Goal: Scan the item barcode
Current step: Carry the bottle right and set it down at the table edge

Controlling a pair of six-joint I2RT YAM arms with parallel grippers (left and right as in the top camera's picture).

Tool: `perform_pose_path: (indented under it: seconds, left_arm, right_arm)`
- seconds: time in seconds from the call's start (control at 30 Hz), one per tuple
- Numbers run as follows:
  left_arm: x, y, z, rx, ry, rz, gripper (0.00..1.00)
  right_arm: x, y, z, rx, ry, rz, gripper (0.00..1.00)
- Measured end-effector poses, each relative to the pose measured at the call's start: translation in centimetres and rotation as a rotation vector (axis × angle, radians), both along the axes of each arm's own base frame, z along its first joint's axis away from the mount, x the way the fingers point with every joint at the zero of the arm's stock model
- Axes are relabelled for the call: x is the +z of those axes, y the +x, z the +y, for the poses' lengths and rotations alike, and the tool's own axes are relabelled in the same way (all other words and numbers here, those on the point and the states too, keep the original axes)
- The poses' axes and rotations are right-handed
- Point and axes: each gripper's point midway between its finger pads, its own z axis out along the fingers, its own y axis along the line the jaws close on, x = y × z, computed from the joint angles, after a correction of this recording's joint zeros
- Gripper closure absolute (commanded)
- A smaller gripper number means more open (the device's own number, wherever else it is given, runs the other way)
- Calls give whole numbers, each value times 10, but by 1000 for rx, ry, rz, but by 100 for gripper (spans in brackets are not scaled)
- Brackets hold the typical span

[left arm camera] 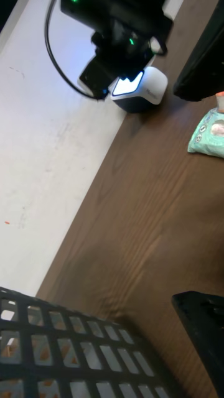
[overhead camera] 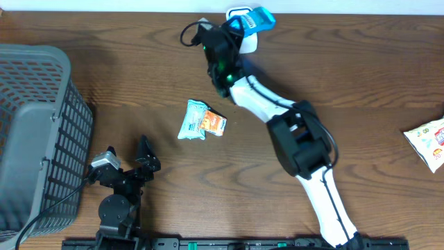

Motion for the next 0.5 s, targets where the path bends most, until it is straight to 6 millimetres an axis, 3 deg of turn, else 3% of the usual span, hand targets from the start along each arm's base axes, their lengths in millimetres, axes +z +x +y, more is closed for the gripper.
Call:
perform_pose_path:
  seconds: [0.13,0.3,0.37,0.5]
  left_arm:
    - [0,0,0,1,0,0,2]
    - [0,0,0,0,0,0,2]
    - [0,0,0,0,0,0,2]
    - [0,0,0,0,0,0,2]
  right_arm:
    - [24,-3,-44,-93,19,58,85]
    - [56,-7,-135,-308,86,68,88]
    - [50,-13,-177,-404,103,114,88]
    - [16,-30,-251,-567,158,227,89]
